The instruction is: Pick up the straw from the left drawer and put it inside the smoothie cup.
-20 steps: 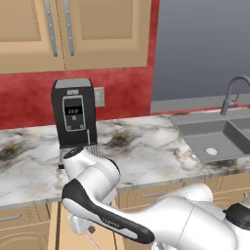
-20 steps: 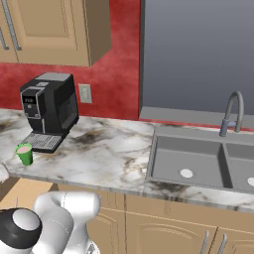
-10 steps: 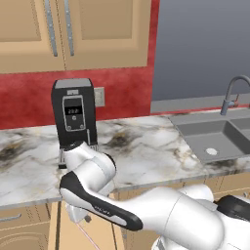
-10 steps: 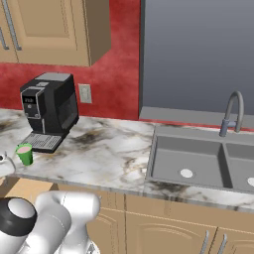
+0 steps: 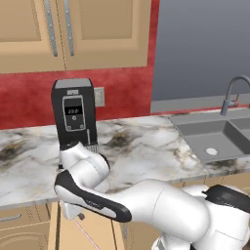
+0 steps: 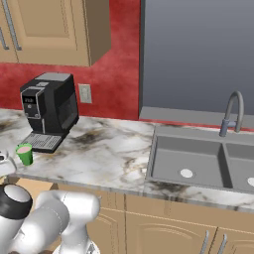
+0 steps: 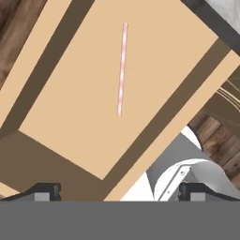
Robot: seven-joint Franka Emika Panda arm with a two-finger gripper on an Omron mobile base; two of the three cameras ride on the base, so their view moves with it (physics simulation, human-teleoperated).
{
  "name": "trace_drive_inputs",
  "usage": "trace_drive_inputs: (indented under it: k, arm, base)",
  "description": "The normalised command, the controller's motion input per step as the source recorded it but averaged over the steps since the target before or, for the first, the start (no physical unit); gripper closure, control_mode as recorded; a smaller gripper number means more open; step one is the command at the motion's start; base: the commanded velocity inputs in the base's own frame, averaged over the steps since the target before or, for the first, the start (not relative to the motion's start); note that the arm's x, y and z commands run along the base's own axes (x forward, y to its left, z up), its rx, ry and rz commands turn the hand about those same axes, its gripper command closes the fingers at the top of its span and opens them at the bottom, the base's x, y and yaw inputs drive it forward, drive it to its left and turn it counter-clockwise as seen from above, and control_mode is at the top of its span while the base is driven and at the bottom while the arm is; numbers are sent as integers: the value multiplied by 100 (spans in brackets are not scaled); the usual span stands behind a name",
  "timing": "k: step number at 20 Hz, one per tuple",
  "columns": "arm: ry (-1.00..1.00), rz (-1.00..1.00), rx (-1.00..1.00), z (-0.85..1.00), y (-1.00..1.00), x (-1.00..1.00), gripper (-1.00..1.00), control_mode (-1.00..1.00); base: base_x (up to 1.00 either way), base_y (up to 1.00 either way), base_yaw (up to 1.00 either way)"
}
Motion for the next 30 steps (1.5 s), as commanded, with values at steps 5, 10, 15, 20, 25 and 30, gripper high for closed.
trace_drive_inputs:
  k: [5, 10, 15, 20, 25, 30]
  arm:
    - [0, -5, 0, -37, 7, 10, -100, -100]
    - [-8, -6, 0, -40, 0, 0, -100, -100]
    - [-15, -8, 0, -32, 0, 16, -100, -100]
    - [-8, -7, 0, -15, 0, 16, -100, -100]
    - [-6, -7, 0, -17, 2, 21, -100, -100]
    - [-3, -8, 0, -33, 14, 3, -100, -100]
  base:
    - [0, 0, 0]
    - [0, 0, 0]
    - [0, 0, 0]
    - [0, 0, 0]
    - [0, 0, 0]
    - [0, 0, 0]
